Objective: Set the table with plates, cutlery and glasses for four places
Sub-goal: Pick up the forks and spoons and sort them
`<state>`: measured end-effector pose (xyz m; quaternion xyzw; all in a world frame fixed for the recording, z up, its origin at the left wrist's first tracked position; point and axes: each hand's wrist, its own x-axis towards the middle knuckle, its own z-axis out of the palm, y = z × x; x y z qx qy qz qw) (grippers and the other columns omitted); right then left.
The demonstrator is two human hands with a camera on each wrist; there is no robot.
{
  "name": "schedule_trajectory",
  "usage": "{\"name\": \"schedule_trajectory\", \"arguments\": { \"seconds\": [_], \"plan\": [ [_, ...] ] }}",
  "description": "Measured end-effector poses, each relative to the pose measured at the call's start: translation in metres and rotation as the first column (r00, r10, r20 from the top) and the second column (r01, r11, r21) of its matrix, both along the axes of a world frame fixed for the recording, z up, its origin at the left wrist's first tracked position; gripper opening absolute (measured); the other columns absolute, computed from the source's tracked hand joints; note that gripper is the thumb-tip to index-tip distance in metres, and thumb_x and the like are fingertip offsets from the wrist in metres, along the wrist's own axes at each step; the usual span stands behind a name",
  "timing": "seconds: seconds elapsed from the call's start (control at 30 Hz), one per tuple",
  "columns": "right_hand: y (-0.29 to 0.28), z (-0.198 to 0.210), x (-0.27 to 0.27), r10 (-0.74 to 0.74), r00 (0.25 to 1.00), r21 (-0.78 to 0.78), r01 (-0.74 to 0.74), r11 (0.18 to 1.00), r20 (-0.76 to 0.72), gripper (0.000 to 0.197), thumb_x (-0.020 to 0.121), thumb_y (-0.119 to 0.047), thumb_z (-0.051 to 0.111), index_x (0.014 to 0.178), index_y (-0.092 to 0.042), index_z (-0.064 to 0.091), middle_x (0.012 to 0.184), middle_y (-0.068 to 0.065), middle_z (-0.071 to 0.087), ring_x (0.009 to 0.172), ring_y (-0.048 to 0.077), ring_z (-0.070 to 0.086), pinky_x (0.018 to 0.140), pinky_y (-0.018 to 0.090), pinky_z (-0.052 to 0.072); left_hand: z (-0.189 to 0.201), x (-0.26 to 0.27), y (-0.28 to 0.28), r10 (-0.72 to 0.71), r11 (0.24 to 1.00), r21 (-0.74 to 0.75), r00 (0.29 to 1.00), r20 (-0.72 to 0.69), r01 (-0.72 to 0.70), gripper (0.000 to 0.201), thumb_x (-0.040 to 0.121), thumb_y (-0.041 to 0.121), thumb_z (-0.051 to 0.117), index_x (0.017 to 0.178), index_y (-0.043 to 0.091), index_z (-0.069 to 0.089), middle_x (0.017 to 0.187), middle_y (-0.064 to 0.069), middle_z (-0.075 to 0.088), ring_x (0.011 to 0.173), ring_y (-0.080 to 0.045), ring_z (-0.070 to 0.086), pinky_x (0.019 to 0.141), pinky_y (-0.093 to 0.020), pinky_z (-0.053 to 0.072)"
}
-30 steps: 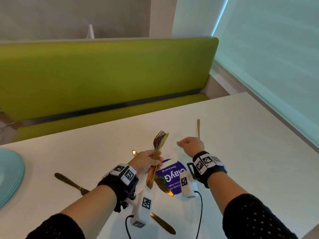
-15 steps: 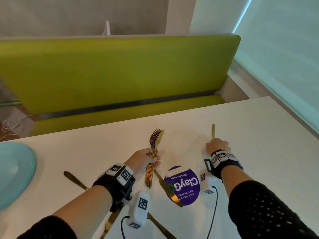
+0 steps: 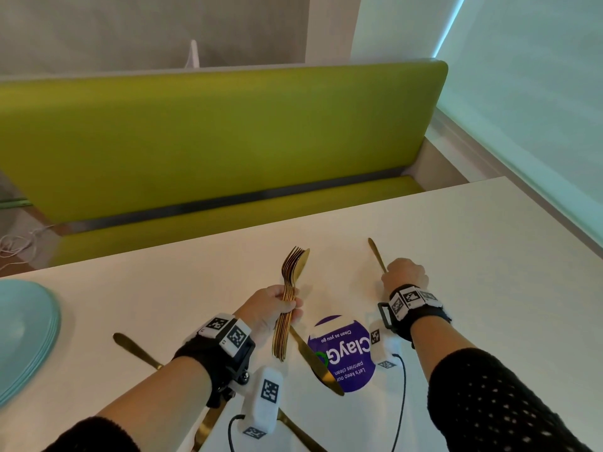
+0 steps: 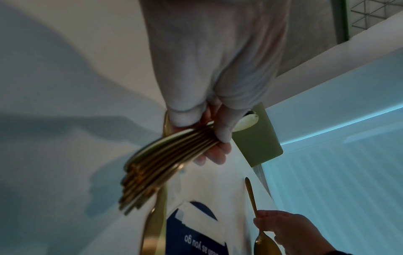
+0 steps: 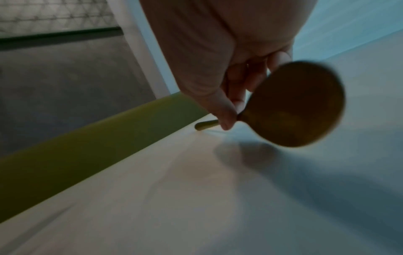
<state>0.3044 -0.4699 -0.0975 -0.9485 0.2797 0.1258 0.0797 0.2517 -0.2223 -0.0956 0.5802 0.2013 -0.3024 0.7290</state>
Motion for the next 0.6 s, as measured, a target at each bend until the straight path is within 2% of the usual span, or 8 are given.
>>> {"name": "schedule_trajectory", "arguments": {
  "seconds": [0.13, 0.23, 0.33, 0.43, 0.53, 0.6],
  "plan": [
    [0.009, 0.009, -0.011, 0.189, 0.982, -0.139, -0.187, 0.972, -0.002, 0.027, 0.089, -0.019, 0.047, 0.11, -0.017, 0.065, 0.108, 0.005, 0.066, 0.11, 0.023, 0.05, 0.09, 0.034, 0.037, 0.01, -0.002, 0.003, 0.038, 0.999, 0.013, 0.999, 0.01, -0.038, 0.018, 0.093, -0.011, 0.044, 0.092, 0.002, 0.056, 0.082, -0.014, 0.058, 0.065, -0.022, 0.057, 0.064, -0.031, 0.053],
    [0.019, 0.026, -0.027, 0.374, 0.927, -0.158, -0.365, 0.917, 0.031, 0.028, 0.093, -0.02, 0.044, 0.11, -0.026, 0.066, 0.105, -0.001, 0.067, 0.109, 0.019, 0.048, 0.092, 0.034, 0.035, 0.018, -0.006, 0.006, 0.061, 0.995, 0.073, 0.998, 0.032, -0.063, 0.015, 0.093, -0.008, 0.045, 0.094, 0.003, 0.056, 0.082, -0.012, 0.059, 0.067, -0.02, 0.057, 0.065, -0.028, 0.054],
    [0.031, 0.049, -0.046, 0.571, 0.821, -0.165, -0.561, 0.811, 0.013, 0.027, 0.096, -0.024, 0.044, 0.11, -0.03, 0.066, 0.107, -0.005, 0.067, 0.11, 0.017, 0.047, 0.094, 0.033, 0.035, 0.025, -0.009, 0.011, 0.093, 0.983, 0.152, 0.991, 0.094, -0.106, 0.013, 0.094, -0.005, 0.046, 0.1, 0.001, 0.056, 0.081, -0.01, 0.059, 0.066, -0.019, 0.056, 0.072, -0.032, 0.052],
    [0.048, 0.067, -0.069, 0.712, 0.702, -0.201, -0.698, 0.687, -0.009, 0.023, 0.095, -0.026, 0.048, 0.108, -0.029, 0.066, 0.109, -0.007, 0.066, 0.109, 0.016, 0.046, 0.092, 0.031, 0.034, 0.033, -0.014, 0.021, 0.108, 0.963, 0.232, 0.983, 0.146, -0.14, 0.015, 0.093, -0.002, 0.049, 0.106, 0.002, 0.056, 0.08, -0.009, 0.06, 0.065, -0.019, 0.056, 0.083, -0.038, 0.052],
    [0.072, 0.083, -0.093, 0.821, 0.569, -0.247, -0.803, 0.542, -0.05, 0.022, 0.095, -0.027, 0.05, 0.111, -0.028, 0.065, 0.112, -0.006, 0.065, 0.108, 0.017, 0.046, 0.091, 0.031, 0.034, 0.043, -0.026, 0.033, 0.104, 0.969, 0.21, 0.984, 0.146, -0.134, 0.015, 0.093, -0.002, 0.049, 0.105, 0.003, 0.056, 0.083, -0.011, 0.06, 0.067, -0.019, 0.058, 0.073, -0.031, 0.051],
    [0.092, 0.093, -0.111, 0.867, 0.493, -0.277, -0.846, 0.456, -0.076, 0.022, 0.094, -0.03, 0.052, 0.112, -0.027, 0.064, 0.112, -0.005, 0.065, 0.106, 0.018, 0.046, 0.089, 0.032, 0.035, 0.053, -0.039, 0.041, 0.041, 0.978, 0.199, 0.99, 0.137, -0.068, 0.012, 0.094, -0.001, 0.049, 0.103, 0.005, 0.055, 0.085, -0.011, 0.062, 0.071, -0.018, 0.059, 0.073, -0.029, 0.051]
  ]
}}
